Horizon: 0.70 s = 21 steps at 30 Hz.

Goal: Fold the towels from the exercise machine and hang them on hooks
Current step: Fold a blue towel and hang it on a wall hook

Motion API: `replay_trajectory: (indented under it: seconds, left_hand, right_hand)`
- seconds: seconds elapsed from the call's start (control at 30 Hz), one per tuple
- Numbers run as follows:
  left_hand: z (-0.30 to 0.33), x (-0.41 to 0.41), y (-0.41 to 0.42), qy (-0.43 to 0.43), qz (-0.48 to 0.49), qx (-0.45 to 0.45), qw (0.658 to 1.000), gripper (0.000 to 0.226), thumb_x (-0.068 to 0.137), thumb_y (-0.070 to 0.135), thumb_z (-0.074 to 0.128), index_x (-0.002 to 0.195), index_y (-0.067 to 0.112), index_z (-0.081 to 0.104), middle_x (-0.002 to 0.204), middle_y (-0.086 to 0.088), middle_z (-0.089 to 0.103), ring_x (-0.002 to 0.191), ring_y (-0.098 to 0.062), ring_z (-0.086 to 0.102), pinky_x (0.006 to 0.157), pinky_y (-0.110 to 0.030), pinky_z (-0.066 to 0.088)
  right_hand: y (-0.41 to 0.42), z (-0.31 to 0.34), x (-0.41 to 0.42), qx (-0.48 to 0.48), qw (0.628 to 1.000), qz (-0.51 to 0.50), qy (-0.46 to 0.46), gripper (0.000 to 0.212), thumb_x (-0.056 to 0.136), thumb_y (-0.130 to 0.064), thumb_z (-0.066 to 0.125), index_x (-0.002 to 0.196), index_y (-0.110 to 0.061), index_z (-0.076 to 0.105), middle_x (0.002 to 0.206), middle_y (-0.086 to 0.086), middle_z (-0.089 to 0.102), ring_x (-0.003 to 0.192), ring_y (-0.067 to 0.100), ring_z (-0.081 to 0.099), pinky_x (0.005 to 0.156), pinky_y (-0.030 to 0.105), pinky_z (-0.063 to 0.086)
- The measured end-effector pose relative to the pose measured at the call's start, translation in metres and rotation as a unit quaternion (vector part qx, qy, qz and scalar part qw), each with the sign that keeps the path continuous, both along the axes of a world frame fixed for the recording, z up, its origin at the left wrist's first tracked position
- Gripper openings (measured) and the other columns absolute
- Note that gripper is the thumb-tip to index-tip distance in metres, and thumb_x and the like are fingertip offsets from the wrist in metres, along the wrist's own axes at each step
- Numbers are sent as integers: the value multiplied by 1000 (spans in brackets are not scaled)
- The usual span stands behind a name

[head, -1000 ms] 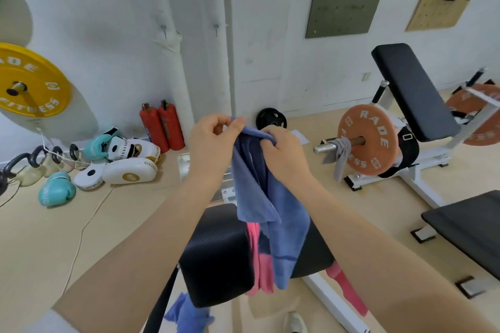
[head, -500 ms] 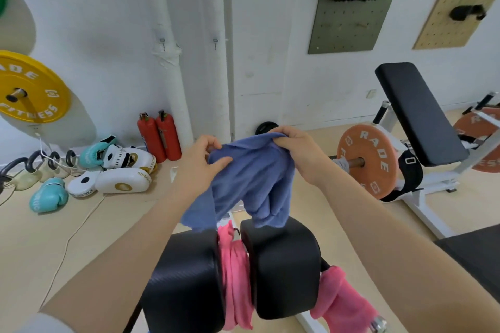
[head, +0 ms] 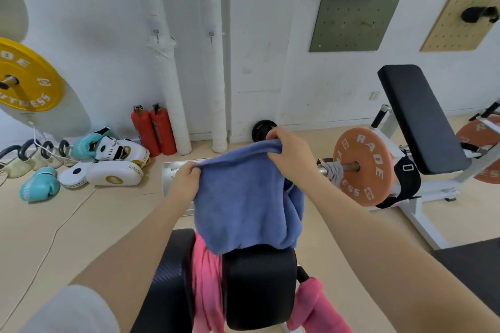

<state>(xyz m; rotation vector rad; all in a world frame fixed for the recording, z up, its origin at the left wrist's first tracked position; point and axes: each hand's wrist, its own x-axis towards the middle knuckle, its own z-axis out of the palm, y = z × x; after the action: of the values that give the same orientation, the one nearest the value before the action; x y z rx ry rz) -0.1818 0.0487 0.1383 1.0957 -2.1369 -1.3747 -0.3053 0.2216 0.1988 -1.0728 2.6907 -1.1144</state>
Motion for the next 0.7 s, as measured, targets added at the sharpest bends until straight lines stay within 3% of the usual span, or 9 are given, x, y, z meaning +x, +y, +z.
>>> replay_trajectory:
  seconds: [0.07, 0.13, 0.2, 0.27, 0.33, 0.43, 0.57, 0.63, 0.7]
  left_hand:
    - [3, 0, -3, 1, 18, 32, 999, 28, 94, 29, 47, 83, 6, 58, 70, -5, 54, 72, -24, 50, 61, -31, 38]
    - [9, -1, -2, 40, 26, 163, 985, 29, 91, 35, 54, 78, 10, 59, 76, -8, 61, 78, -25, 57, 72, -33, 44]
    - [23, -6, 6, 132, 43, 350, 926, 21, 91, 28, 54, 77, 13, 60, 77, -6, 64, 76, -21, 59, 74, -33, 47]
    - [41, -13, 16, 223, 8, 404, 887, 15, 89, 21, 53, 78, 14, 60, 77, -6, 62, 73, -19, 59, 69, -29, 48]
    - [57, -19, 31, 245, -82, 329, 908, 7, 91, 15, 53, 84, 12, 55, 79, -5, 58, 72, -13, 58, 66, -22, 46]
    - [66, -30, 53, 83, -145, 42, 985, 17, 84, 15, 66, 84, 15, 49, 71, 7, 50, 66, -3, 53, 53, -5, 40]
    - [56, -39, 58, 31, -152, 89, 984, 56, 68, 40, 75, 112, 18, 47, 87, 14, 48, 96, -11, 52, 73, -11, 38]
    - [58, -35, 54, -7, -158, 25, 987, 38, 79, 41, 67, 102, 17, 47, 80, 12, 48, 91, -16, 53, 65, -10, 38]
    - [64, -29, 47, 61, -112, -14, 992, 26, 83, 35, 66, 90, 15, 50, 76, 2, 53, 81, -17, 56, 63, -13, 42]
  right_hand:
    - [5, -8, -10, -29, 999, -41, 5, 17, 87, -10, 48, 102, -10, 55, 94, 6, 62, 83, 24, 55, 68, 35, 45]
    - [7, -15, -18, -44, 997, -62, -29, 14, 89, -13, 48, 100, -9, 55, 93, 9, 62, 84, 26, 56, 70, 37, 45]
    - [2, -18, -21, -56, 992, -62, -98, 14, 91, -12, 45, 98, -4, 54, 92, 13, 61, 81, 24, 55, 71, 37, 44]
    - [-9, -16, -17, -77, 978, -42, -191, 17, 88, -6, 40, 98, -4, 53, 89, 8, 57, 77, 18, 50, 69, 29, 39]
    - [-21, -8, -10, -134, 945, -3, -299, 22, 85, -1, 37, 98, -3, 56, 87, 7, 56, 79, 19, 50, 71, 30, 39]
    - [-30, 13, 0, -250, 847, 102, -458, 23, 90, -1, 39, 92, -8, 61, 80, 9, 64, 73, 18, 62, 68, 27, 50]
    - [-31, 27, 6, -241, 837, 200, -448, 20, 96, -7, 42, 104, -2, 59, 87, 11, 65, 77, 18, 65, 71, 23, 54]
    - [-30, 26, 3, -244, 837, 211, -442, 22, 97, -7, 41, 106, -2, 59, 91, 12, 65, 83, 19, 64, 76, 25, 54]
    - [-28, 23, 0, -263, 838, 184, -441, 25, 95, -2, 38, 101, -7, 63, 90, 8, 67, 83, 16, 65, 73, 22, 55]
